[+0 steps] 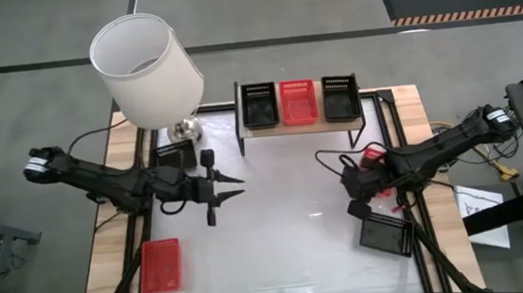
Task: Stack baskets on shelf by color
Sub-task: Stack the red bin on top of the other red bin on the shelf
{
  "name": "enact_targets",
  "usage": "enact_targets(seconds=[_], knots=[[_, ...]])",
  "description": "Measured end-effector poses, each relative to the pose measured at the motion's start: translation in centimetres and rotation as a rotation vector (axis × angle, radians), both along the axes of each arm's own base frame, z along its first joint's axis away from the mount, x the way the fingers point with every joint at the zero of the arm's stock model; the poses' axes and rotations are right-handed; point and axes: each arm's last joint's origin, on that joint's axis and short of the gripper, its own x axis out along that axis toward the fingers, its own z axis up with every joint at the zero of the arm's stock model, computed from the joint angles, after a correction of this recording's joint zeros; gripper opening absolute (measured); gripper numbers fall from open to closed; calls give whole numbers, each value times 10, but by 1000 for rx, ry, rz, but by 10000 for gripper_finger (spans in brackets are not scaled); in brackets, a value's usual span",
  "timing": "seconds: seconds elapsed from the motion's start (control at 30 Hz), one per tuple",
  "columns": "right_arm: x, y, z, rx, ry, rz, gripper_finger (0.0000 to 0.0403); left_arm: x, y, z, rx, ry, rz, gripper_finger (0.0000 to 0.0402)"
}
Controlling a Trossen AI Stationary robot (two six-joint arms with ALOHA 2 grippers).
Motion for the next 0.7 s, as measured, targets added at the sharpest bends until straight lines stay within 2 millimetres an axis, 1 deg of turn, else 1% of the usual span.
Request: enact_targets(seconds=[0.1, 0.17, 0.33, 0.53, 0.7], knots=[[-5, -2, -2, 5, 91, -127, 13, -4, 1, 0, -7, -14, 0, 89], [-9, -3, -2, 6, 138, -192, 23, -5, 1, 0, -10, -27, 0, 89], [-17, -5, -6, -10, 236, -300, 75, -7, 2, -7, -11, -30, 0, 89], [-14, -5, -11, -38, 213, -310, 145, -8, 2, -6, -11, -33, 0, 89], [-12, -5, -19, -58, 246, -303, 178, -8, 2, -6, -11, -34, 0, 89]])
